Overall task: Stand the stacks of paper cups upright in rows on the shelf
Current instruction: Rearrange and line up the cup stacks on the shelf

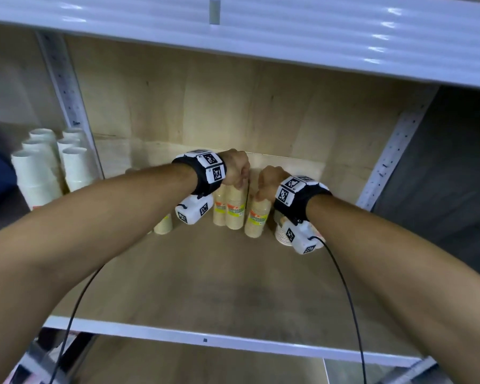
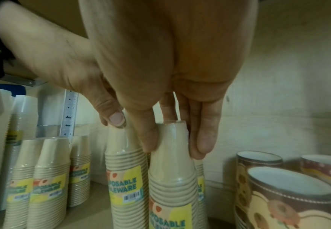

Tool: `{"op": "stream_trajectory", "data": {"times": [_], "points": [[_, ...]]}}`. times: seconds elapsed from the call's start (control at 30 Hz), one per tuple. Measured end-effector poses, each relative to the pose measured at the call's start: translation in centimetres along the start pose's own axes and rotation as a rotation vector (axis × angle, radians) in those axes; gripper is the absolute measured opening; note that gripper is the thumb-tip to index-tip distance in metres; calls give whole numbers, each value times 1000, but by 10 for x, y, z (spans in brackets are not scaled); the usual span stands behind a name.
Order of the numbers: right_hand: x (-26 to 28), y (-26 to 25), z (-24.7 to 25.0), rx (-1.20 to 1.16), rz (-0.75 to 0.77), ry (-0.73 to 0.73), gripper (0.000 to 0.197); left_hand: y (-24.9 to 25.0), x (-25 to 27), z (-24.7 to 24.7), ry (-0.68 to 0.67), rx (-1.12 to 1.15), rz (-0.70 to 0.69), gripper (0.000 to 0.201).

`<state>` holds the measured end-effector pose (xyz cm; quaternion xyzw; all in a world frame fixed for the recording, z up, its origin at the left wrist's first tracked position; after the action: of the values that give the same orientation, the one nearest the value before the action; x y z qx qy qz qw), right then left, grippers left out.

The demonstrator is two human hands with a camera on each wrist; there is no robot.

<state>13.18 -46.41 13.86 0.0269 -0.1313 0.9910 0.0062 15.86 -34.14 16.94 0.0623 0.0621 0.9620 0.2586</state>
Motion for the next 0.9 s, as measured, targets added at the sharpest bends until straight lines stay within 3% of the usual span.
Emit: {"op": "stream_trajectory", "data": {"times": [0.4, 0.57, 0.9], "points": [[-41, 21, -9, 39, -33, -25, 41, 6, -47, -18, -33, -60, -54, 17], [-57, 23, -13, 32, -22, 3, 35, 5, -60, -22, -49, -110, -64, 26], [-71, 22, -21, 15, 18, -21, 25, 6, -69, -29, -75, -155, -76, 25]]}}
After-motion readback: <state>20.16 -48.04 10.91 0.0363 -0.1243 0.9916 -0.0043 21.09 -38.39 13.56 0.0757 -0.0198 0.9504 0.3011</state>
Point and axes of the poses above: each hand's wrist, its own x-axis away from the middle knuckle, its own z-axis out of the back of the hand, y = z × x, the point moved 5 cm from there along -x, towards the middle knuckle, and after that the axes turned 4 degrees about -y, right-handed, at the moved point
